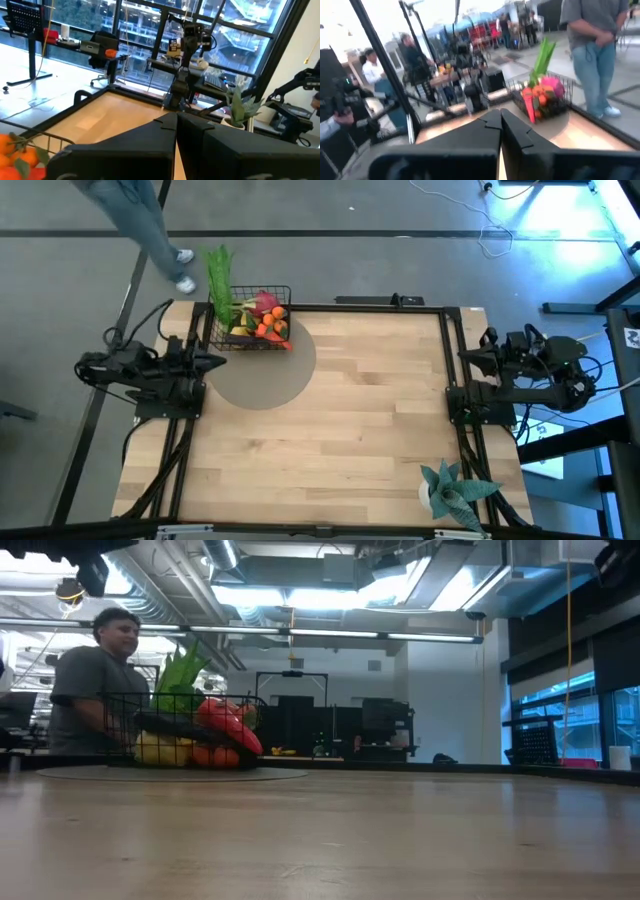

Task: Build produce basket
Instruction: Return to Home Position

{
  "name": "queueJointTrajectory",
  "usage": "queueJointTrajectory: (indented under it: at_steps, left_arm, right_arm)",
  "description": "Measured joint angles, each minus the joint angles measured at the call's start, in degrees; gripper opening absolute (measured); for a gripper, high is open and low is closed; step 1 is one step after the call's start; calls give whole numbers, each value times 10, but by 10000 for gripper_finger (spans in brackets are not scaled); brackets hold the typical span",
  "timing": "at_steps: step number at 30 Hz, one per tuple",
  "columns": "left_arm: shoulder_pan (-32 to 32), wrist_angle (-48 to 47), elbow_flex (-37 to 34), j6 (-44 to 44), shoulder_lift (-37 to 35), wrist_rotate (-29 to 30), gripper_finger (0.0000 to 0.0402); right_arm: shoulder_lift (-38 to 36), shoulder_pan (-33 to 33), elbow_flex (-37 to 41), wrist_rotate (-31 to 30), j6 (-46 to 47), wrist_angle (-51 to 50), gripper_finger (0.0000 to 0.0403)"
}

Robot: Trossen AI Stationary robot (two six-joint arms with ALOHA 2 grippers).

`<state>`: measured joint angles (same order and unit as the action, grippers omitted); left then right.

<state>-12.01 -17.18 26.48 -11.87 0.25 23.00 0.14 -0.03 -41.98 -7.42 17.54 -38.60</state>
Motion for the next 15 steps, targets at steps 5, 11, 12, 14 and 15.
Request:
queueJointTrajectory:
  at_steps: [5,11,12,14,15]
  left_arm:
    - [0,66,-45,0,0,-2,0]
    - [0,116,-105,0,0,-2,0]
    - [0,124,-115,0,0,-2,0]
    - [0,146,-135,2,0,-2,0]
    - [0,157,-144,3,0,-2,0]
  right_arm:
    - [1,0,2,12,-11,-6,0]
    - [1,0,41,21,-13,24,0]
    - [1,0,52,21,-14,37,0]
    - [1,0,74,26,-18,63,0]
    - [2,0,86,31,-22,76,0]
